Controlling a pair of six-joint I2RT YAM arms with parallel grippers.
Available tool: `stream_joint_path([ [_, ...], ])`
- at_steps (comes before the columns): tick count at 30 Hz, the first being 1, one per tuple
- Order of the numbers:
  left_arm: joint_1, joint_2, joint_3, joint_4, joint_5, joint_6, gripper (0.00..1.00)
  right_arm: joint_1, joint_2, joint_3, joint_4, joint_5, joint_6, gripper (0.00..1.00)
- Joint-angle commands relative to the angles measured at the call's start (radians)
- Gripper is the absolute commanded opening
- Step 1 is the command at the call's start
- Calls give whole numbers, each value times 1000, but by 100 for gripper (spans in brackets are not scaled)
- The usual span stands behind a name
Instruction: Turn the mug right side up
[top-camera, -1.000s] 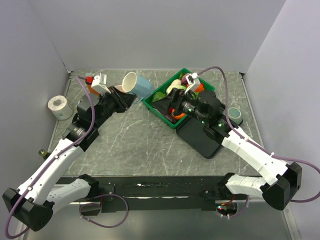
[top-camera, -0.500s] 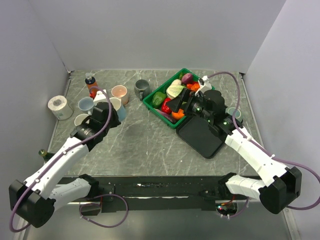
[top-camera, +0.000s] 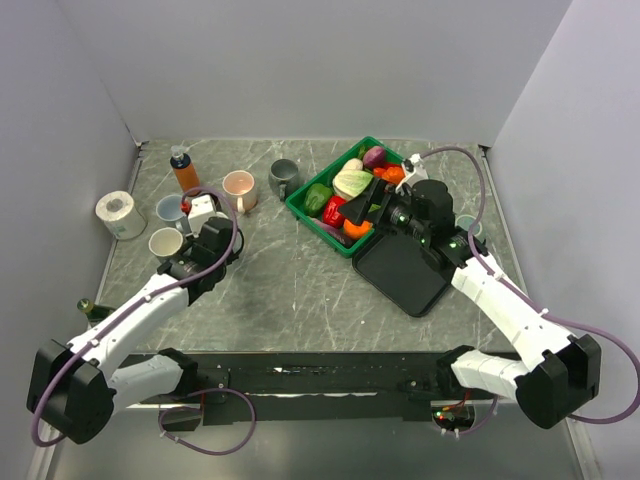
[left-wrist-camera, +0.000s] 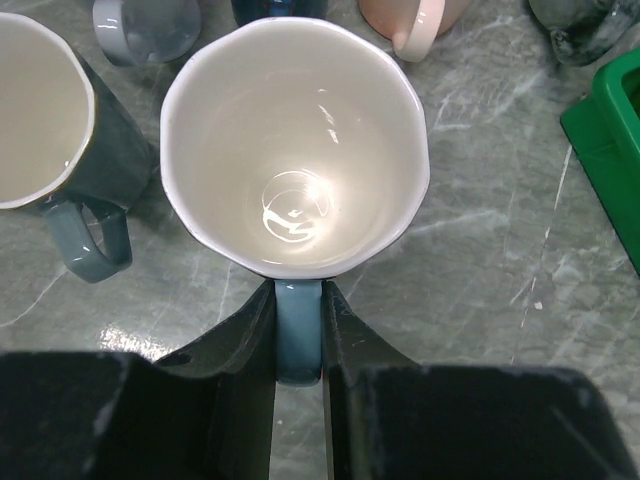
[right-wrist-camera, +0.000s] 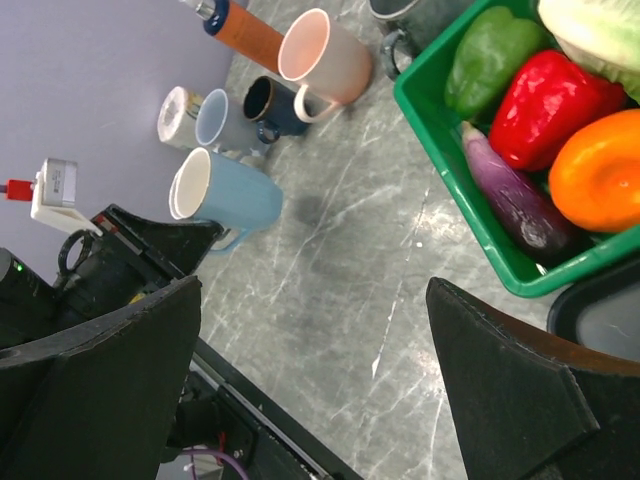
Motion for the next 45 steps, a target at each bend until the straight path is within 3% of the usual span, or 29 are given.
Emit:
stream_joint_path([
  [1, 2, 8, -5, 188, -93, -32, 1, -29, -1, -14, 17, -27, 3, 100],
  [8, 14, 66, -39, 274, -162, 3, 1, -58, -1, -32, 23, -52, 9, 100],
  [16, 101, 131, -69, 365, -84, 27, 1, -92, -13, -40, 8, -70, 6, 100],
  [24, 109, 126, -129, 391, -64, 20, 1, -120, -6, -48, 5, -103, 18, 100],
  [27, 109, 132, -134, 389, -58, 6, 5, -126, -6, -52, 3, -101, 20, 100],
  [31, 109, 146, -135, 368, -55, -17, 18, -129, -12, -54, -18, -78, 14, 100],
  [33, 109, 139, -135, 354, -52, -31, 32, -133, -16, -54, -35, -57, 11, 100],
  [34, 109, 136, -135, 346, -52, -35, 45, -135, -18, -54, -43, -51, 9, 100],
  [37, 109, 106, -116, 304, -49, -60, 71, -141, -15, -51, -70, -35, 8, 100],
  [45, 106, -12, -86, 210, 32, -89, 92, -164, -7, -49, -93, -21, 12, 100],
])
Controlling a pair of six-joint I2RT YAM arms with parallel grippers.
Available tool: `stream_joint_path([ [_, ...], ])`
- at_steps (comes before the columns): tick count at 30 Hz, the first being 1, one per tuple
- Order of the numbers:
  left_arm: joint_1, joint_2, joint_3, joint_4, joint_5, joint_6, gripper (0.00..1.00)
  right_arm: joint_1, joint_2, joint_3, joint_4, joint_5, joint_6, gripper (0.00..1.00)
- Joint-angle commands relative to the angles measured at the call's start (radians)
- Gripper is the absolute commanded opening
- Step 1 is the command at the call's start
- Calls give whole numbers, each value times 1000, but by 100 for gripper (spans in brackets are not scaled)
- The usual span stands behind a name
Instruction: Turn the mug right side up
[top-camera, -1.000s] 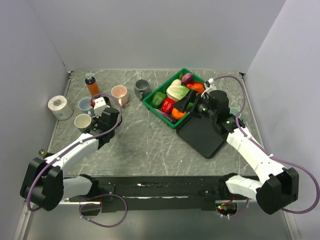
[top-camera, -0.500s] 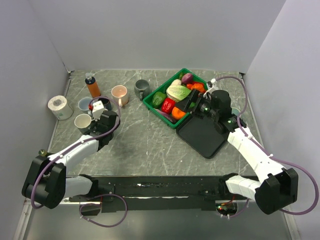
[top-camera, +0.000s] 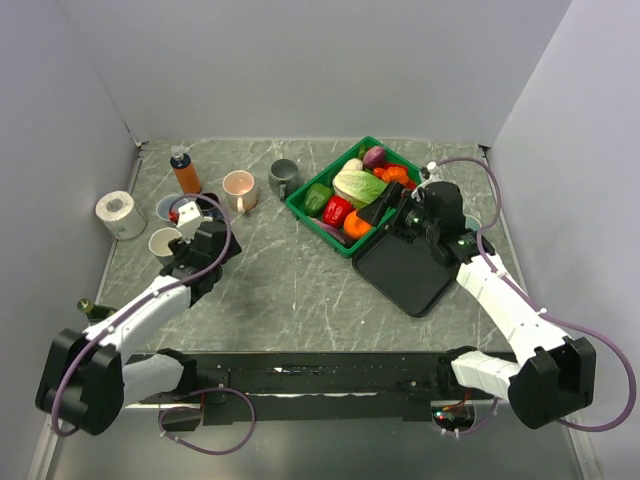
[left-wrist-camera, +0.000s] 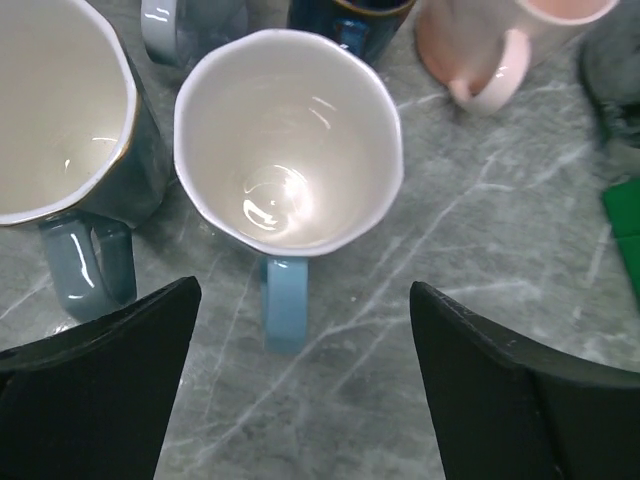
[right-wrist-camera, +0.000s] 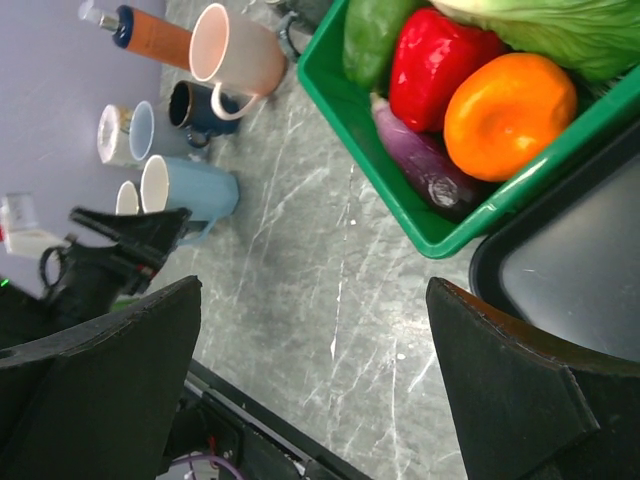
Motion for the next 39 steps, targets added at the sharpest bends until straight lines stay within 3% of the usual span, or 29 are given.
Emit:
stream_joint_path([
  [1, -3, -126, 65, -52, 68, -30, 96, -21, -11, 9, -29, 36, -8, 100],
  [3, -3, -170, 75, -78, 90, -29, 99, -27, -8, 28, -58, 82, -31, 100],
  [4, -3, -210, 92, -85, 100, -27, 97, -33, -3, 38, -82, 105, -42, 100],
  [10, -2, -288, 201, -155, 131, 63, 96, -100, 53, 137, -234, 439, -183, 100],
  [15, -1, -307, 250, -70, 332, 248, 96, -136, 72, 139, -316, 692, -168, 100],
  [18, -1, -312, 246, -20, 462, 341, 96, -162, 29, 44, -241, 762, -209, 99],
  [28, 3, -319, 204, -6, 515, 368, 96, -308, 92, -85, -170, 762, -298, 98],
  [39, 8, -342, 194, 6, 562, 373, 96, -377, 296, -67, -92, 653, -458, 93],
])
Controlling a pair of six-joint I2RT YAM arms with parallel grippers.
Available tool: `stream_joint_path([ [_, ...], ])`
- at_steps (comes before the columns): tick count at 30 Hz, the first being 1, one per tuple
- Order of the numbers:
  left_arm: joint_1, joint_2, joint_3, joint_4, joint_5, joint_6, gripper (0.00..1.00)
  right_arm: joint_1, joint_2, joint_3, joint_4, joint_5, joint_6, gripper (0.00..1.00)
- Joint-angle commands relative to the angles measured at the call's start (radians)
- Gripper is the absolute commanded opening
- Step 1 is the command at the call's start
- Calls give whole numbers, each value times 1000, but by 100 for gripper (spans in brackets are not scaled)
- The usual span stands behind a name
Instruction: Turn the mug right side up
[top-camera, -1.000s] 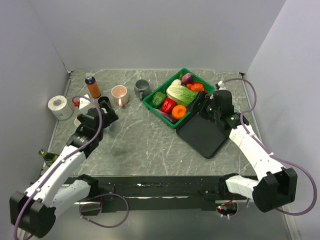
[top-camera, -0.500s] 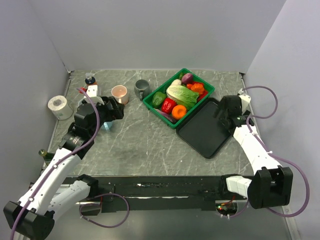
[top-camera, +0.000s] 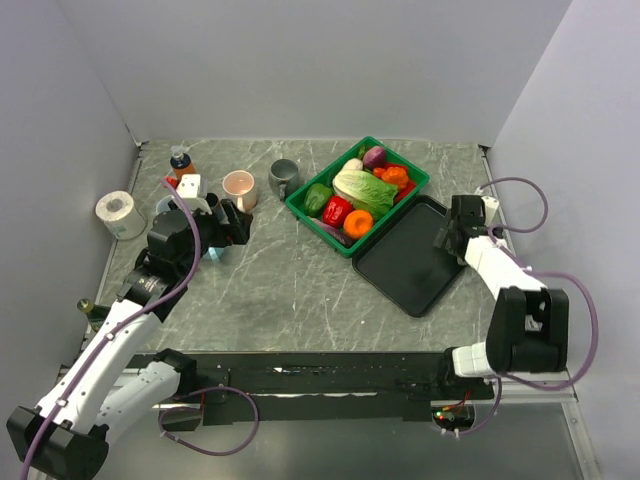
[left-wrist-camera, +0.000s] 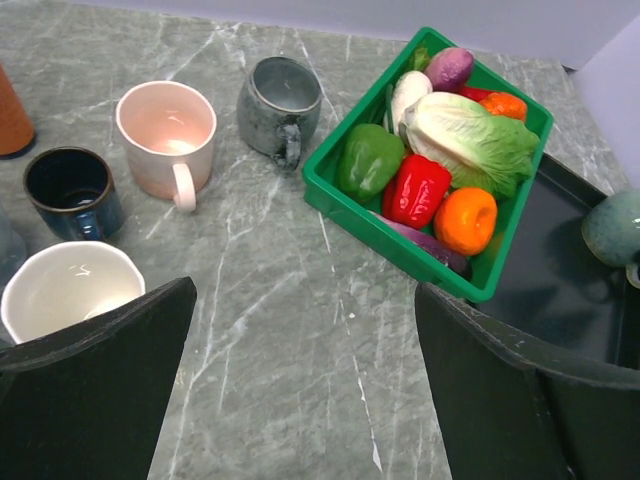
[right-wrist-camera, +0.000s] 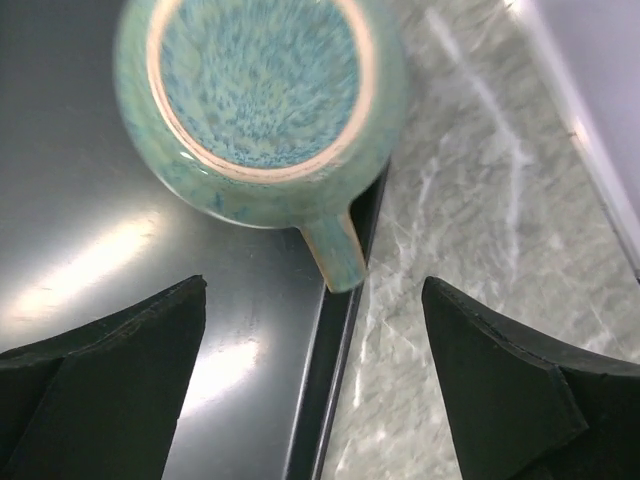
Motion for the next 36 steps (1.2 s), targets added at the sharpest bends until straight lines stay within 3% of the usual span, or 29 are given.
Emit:
stream_joint_path([
  [1, 5, -21, -1, 44, 51, 16, 96, -16, 79, 15, 65, -62, -80, 91],
  [3, 5, -22, -1, 43, 53, 14, 96, -19, 92, 12, 74, -71, -83, 87],
  [6, 5, -23, -1, 41, 52, 14, 96, -19, 118, 19, 73, -71, -81, 72],
  [11, 7, -26, 2, 36, 42, 22, 96, -20, 133, 35, 59, -16, -51, 65],
  [15, 7, -28, 0, 39, 39, 21, 96, -20, 129, 35, 60, -11, -43, 51],
  [24, 5, -34, -1, 32, 32, 27, 96, -19, 135, 64, 20, -4, -23, 31],
  [29, 7, -35, -3, 30, 33, 22, 96, -19, 147, 82, 10, -39, -15, 29],
  [36, 7, -37, -4, 29, 30, 19, 96, -20, 168, 102, 3, -59, -2, 41],
])
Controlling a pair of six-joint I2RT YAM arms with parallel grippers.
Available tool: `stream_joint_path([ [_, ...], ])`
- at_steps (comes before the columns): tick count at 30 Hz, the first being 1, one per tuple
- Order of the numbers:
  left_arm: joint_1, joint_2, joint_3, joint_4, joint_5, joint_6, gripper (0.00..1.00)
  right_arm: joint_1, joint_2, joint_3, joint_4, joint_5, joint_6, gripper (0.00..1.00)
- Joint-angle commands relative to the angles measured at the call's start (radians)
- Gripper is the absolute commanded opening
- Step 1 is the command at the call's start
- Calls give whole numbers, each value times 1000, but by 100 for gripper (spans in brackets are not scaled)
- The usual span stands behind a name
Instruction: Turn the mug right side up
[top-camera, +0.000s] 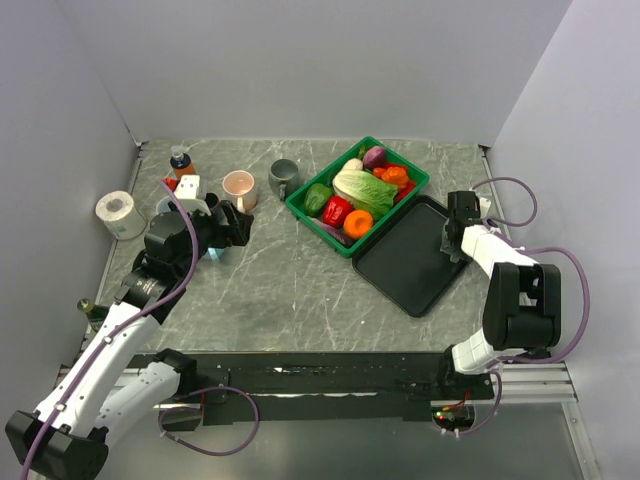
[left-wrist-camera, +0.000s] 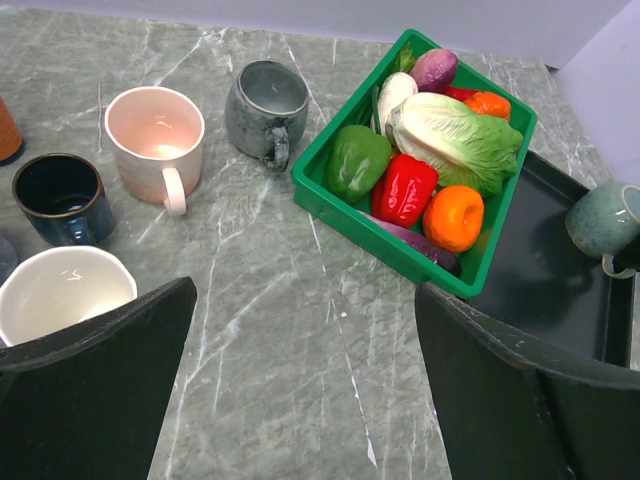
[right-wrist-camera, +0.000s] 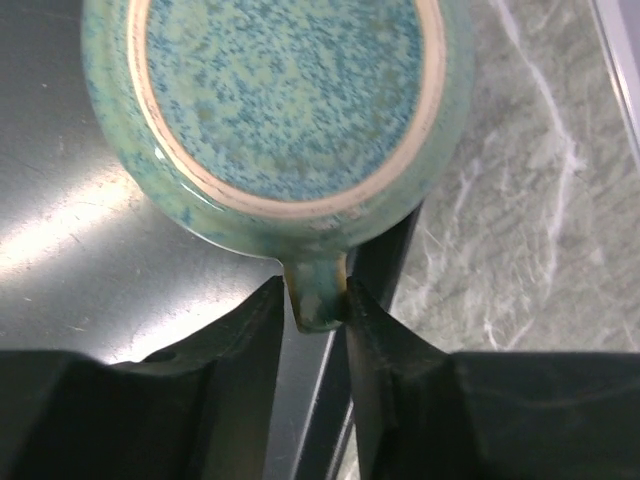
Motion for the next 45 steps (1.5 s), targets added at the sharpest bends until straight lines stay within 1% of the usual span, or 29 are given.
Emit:
stream_joint_path([
  [1, 5, -19, -4, 30, -1, 15, 96, -8, 11, 44, 21, -5, 24, 43],
  [8, 5, -15, -4, 30, 1, 13, 96, -20, 16, 39, 36, -11, 22, 45],
  [11, 5, -14, -4, 30, -1, 13, 96, -25, 25, 39, 44, -10, 21, 39],
  [13, 5, -15, -4, 30, -1, 13, 96, -28, 30, 38, 49, -14, 21, 34],
  [16, 5, -14, -4, 29, -1, 13, 96, -31, 28, 39, 50, -60, 14, 22],
  [17, 5, -15, -6, 30, 1, 13, 96, -31, 27, 38, 55, -70, 13, 9],
  [18, 5, -15, -4, 30, 2, 13, 96, -31, 19, 36, 55, -76, 13, 0],
  [22, 5, -17, -7, 36, 17, 7, 96, -31, -4, 38, 50, -102, 21, 0],
  [26, 5, -12, -7, 46, 42, -2, 96, -31, -56, 44, 44, -183, 74, 0],
  [29, 6, -5, 1, 48, 73, -14, 96, -31, -149, 42, 55, -257, 126, 0],
  [30, 5, 0, 2, 51, 85, -25, 96, -32, -171, 39, 61, -322, 140, 0],
  [32, 5, 7, 10, 57, 132, -40, 96, -31, -244, 33, 78, -387, 184, 0],
  [33, 5, 9, 10, 68, 154, -59, 96, -31, -268, 28, 98, -454, 198, 0],
  [36, 5, 26, 10, 89, 234, -108, 96, -31, -352, 24, 150, -551, 247, 0],
  [37, 5, 31, 8, 114, 260, -123, 96, -31, -369, 21, 167, -638, 258, 0],
  [39, 5, 46, 5, 144, 338, -174, 96, -31, -420, 12, 207, -707, 307, 0],
  [40, 5, 50, 5, 176, 364, -189, 96, -28, -432, 7, 242, -772, 329, 0],
  [41, 5, 64, 5, 177, 386, -206, 96, -26, -450, 5, 253, -798, 370, 0],
  [43, 5, 81, 14, 224, 442, -247, 96, -20, -466, 7, 285, -867, 405, 0],
  [45, 5, 104, 21, 256, 500, -275, 96, -12, -487, -2, 312, -904, 448, 0],
])
